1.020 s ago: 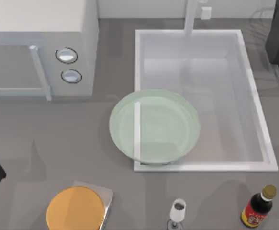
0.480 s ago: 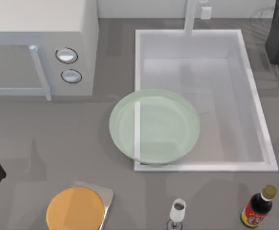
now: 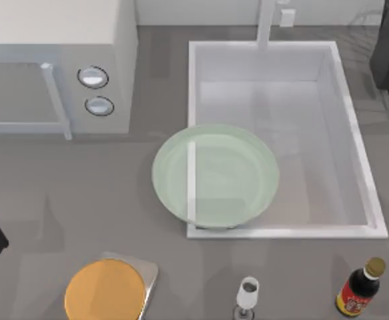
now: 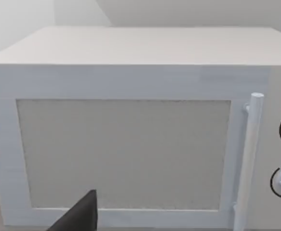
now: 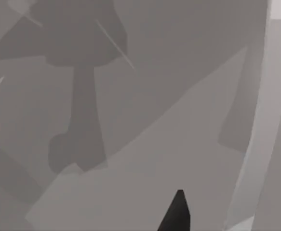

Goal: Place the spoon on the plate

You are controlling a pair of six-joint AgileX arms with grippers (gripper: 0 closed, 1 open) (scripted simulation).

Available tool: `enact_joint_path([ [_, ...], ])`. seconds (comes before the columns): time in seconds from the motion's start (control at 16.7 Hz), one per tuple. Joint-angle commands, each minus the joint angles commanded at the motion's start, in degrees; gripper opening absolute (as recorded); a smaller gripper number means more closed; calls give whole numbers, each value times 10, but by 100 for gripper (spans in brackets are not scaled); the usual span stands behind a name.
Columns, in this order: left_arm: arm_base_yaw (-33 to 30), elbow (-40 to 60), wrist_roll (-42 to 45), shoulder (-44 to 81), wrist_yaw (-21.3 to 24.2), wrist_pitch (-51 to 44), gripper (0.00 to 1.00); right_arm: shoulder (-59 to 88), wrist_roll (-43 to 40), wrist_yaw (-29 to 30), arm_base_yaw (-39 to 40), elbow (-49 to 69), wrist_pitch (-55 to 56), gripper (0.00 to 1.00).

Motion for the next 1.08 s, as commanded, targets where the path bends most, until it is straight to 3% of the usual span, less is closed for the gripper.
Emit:
enact_joint_path([
  [0.3,0,0,0,0,0,0,100,9,0,0,7,6,-1,0],
  [0.48,0,0,0,0,0,0,100,61,-5,0,50,62,-20,0],
  [1.08,0,0,0,0,0,0,100,406,-25,-3,359,534,-139,0],
])
